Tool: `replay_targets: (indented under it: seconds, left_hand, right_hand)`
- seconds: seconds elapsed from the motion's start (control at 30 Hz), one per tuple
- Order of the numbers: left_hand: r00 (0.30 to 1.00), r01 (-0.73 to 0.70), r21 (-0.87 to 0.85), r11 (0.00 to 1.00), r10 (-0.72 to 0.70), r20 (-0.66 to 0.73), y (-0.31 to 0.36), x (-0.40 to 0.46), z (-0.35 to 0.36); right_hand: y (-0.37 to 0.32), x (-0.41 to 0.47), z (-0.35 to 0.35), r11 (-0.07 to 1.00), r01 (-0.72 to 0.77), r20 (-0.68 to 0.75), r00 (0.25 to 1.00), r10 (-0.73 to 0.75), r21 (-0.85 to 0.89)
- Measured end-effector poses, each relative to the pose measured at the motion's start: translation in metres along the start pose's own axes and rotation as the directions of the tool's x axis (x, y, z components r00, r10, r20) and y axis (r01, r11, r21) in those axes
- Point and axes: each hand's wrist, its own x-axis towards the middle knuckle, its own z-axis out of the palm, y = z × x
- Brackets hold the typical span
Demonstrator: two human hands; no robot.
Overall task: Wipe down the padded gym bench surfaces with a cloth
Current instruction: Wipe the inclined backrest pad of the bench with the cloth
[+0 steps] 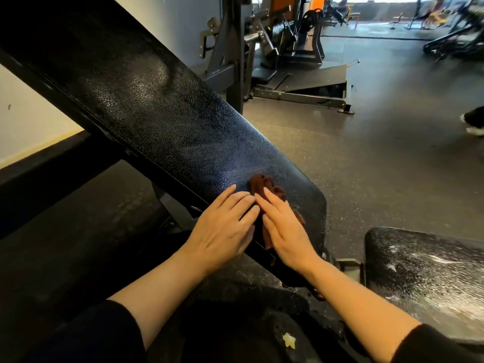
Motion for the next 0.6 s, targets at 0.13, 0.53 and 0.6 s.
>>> replay_targets:
  seconds: [0.13,0.53,0.6]
  left_hand:
    - [0.999,-0.042,0.036,0.998,0.041,0.033,0.001,0.013,0.004]
    - [0.997,0.018,0.128,0.992,-0.027,0.073,0.009,0.027,0.025]
    - [0.997,0.02,0.139,0.99,-0.031,0.074,0.008,0.028,0.027]
  right_hand:
    - [0.057,0.033,-0.018,0.938,-0.344,-0.102,0.935,0.34,-0.03]
    - [0.081,0.03,-0.021,0.95,-0.309,-0.105,0.947,0.303,-0.047]
    - [0.085,0.052,-0.02,0.902,-0.431,-0.186,0.887,0.421,-0.012]
